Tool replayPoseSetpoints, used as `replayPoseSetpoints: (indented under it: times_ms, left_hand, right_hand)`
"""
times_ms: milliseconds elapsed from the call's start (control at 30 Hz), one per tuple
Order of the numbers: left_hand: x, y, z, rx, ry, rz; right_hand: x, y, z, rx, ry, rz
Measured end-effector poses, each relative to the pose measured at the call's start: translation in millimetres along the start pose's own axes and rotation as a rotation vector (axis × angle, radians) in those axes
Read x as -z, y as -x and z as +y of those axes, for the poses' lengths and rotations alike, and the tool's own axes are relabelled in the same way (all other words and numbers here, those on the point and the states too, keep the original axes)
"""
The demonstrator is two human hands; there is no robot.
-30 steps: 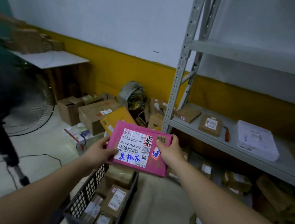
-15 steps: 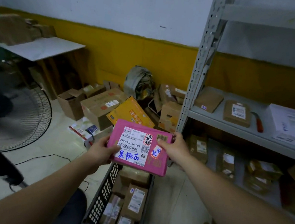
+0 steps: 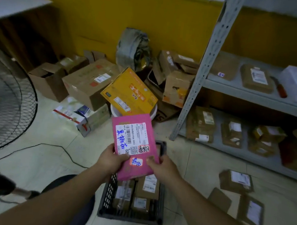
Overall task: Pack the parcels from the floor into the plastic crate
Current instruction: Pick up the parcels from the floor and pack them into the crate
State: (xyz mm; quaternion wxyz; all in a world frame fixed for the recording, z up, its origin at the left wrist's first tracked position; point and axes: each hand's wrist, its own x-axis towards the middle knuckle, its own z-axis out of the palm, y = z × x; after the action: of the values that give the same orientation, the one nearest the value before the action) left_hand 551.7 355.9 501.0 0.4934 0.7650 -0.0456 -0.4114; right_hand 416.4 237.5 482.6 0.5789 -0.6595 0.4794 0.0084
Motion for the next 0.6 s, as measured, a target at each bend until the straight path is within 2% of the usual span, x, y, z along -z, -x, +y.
replayPoseSetpoints:
  times_ms: [67, 167, 233, 367, 600]
  left_hand:
    - [5, -13, -23, 0.021, -0.083, -0.049]
    - [3, -35, -69, 0.056, -0.216, -0.161]
    - [-3, -52, -100, 0.063, -0.254, -0.177]
    - [-11, -101, -172, 0.022, -0.286, -0.077]
    - [-20, -195, -295, -0.1, -0.377, 0.089]
  right_hand:
    - [-10, -14, 20, 0.01, 0.056, -0.045]
    - [-30, -44, 50, 0.094, -0.007, 0.023]
    - [-46, -69, 73, 0.106, 0.034, 0.067]
    - [-91, -130, 138, 0.12, 0.161, 0.125]
    - [-176, -232, 232, 0.173, 0.249, 0.18]
